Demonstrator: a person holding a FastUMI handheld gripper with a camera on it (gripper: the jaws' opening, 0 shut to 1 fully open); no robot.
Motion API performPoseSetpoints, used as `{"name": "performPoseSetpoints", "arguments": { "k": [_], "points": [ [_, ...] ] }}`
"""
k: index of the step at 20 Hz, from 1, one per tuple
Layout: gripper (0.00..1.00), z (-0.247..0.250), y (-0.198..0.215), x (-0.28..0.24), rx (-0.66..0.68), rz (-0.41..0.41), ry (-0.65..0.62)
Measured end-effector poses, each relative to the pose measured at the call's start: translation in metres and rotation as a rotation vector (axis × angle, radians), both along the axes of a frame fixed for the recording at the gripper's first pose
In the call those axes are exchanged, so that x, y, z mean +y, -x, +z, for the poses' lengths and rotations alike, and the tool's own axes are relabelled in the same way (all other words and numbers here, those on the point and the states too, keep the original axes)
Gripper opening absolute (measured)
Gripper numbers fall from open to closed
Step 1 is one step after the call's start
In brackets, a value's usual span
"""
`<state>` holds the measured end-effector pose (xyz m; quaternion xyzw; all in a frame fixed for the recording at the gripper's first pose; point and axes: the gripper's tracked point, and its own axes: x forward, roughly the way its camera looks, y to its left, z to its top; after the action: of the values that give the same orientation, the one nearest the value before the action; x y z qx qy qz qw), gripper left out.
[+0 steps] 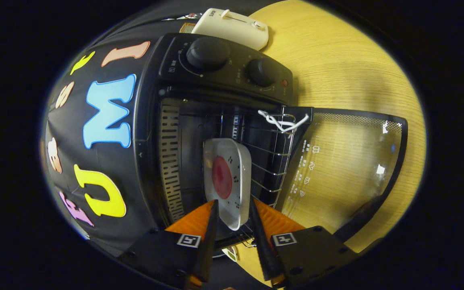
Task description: Open the toaster oven, put the food inside, and close the toaster oven door.
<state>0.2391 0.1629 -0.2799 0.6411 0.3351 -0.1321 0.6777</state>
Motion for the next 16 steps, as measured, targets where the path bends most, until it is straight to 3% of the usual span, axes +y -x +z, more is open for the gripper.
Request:
{"name": "performPoseSetpoints", "arguments": {
  "k": [2,3,9,16],
  "points": [
    [0.93,0.009,0.008,-0.001,-0.017,0.052,0.042],
    [0.98,0.013,0.013,-0.001,-0.027,0.079,0.075],
    [0.98,0.035,0.050,-0.005,-0.099,0.305,0.352],
    [0.98,0.035,0.104,0.000,-0.125,0.523,0.545]
  ]
}}
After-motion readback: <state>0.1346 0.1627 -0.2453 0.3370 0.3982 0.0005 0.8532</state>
